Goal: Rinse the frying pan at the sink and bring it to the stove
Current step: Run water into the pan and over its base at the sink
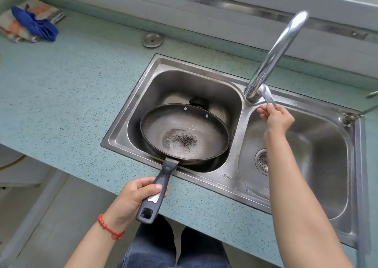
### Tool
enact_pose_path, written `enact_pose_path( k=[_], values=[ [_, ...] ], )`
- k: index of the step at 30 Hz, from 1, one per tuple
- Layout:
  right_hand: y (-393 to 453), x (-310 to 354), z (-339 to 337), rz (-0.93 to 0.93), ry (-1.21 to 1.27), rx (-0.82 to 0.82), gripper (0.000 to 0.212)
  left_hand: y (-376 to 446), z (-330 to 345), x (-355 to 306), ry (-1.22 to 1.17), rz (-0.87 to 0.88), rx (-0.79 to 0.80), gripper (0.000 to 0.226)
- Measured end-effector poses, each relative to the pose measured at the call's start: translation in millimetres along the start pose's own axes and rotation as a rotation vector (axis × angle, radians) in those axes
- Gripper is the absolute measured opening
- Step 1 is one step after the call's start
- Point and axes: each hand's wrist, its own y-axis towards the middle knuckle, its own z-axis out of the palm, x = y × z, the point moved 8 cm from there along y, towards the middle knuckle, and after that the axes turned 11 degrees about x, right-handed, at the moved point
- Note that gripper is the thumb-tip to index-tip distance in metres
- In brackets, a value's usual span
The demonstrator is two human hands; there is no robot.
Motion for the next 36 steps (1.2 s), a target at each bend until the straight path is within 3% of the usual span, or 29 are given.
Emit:
enact_pose_path(
  k=[5, 15, 18, 21, 24, 29, 34, 36],
  values=[
    [-0.7, 12.8, 7.1, -0.005, 0.052, -0.004, 0.022, 0.0, 1.8, -0.3, -0.015, 0.014, 0.008, 0.028],
    [-26.3, 13.2, 12.1, 0.029, -0.09, 0.086, 0.008, -0.3, 3.8, -3.1, 0.007, 0.031, 0.024, 0.026],
    [-58.6, -0.8, 11.1, 0.052, -0.172, 0.105, 0.026, 0.1, 4.4, -3.2, 0.019, 0.025, 0.055, 0.018],
    [-108.2, -14.8, 18.0, 0.046, -0.253, 0.141, 0.024, 1.7, 5.3, -7.4, 0.072, 0.03, 0.119, 0.013],
    [-163.5, -26.0, 31.6, 0.062, -0.318, 0.19, 0.016, 5.5, 6.4, -10.2, 0.152, 0.018, 0.185, 0.023],
    [-257.4, -48.9, 70.6, 0.196, -0.502, 0.317, 0.004, 17.7, 1.7, -13.8, 0.235, 0.005, 0.286, 0.011],
    [-304.3, -68.8, 103.5, 0.404, -0.629, 0.385, 0.022, 31.7, 7.0, -11.5, 0.262, -0.039, 0.385, 0.018],
    [-309.8, -73.7, 111.6, 0.467, -0.567, 0.379, 0.027, 36.0, 9.9, -9.8, 0.26, -0.063, 0.419, 0.021]
  ],
)
